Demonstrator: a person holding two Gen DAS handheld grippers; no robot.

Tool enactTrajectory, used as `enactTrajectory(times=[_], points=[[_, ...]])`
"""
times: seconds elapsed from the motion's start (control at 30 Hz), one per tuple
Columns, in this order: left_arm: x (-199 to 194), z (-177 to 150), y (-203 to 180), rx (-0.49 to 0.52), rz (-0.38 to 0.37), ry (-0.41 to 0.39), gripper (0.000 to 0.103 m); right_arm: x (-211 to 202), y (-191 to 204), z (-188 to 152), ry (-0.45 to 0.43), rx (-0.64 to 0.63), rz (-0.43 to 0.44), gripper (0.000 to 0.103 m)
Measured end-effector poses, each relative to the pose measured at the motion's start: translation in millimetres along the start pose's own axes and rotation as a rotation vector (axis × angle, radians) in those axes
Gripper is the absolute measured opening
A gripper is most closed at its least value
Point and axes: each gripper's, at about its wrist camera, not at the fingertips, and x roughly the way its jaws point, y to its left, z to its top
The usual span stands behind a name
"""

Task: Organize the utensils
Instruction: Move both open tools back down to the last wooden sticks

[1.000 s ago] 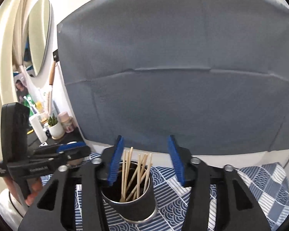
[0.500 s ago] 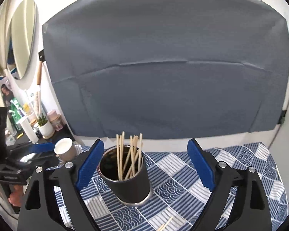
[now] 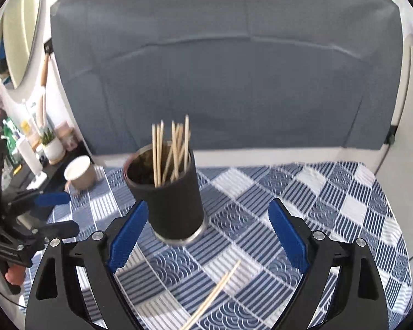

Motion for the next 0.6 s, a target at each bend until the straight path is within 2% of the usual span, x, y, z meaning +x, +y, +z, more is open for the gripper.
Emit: enactTrajectory(times=[0.13,0.37,0.47,0.6], points=[[15.4,-10.9,-7.8,0.037,0.004,0.049,0.089,12.9,-4.0,-22.8,0.061,0.007,-0.019,0.085],[48.6,-38.0,-11.8,0.015,-0.026,0.165,0.091,48.1,-20.7,-69.7,0.216,0.039,-0.063,0.085],[58.3,-49.7,-14.1,0.025,-0.003,0.195,0.091,62.1,-27.5,-87.0,0.274,0.057,-0.074,0.085],[66.6,-62.3,-13.9,0.016,-0.012,0.24,0.091,79.1,-32.0,-106.3,0.344,0.055,-0.093,0.085]])
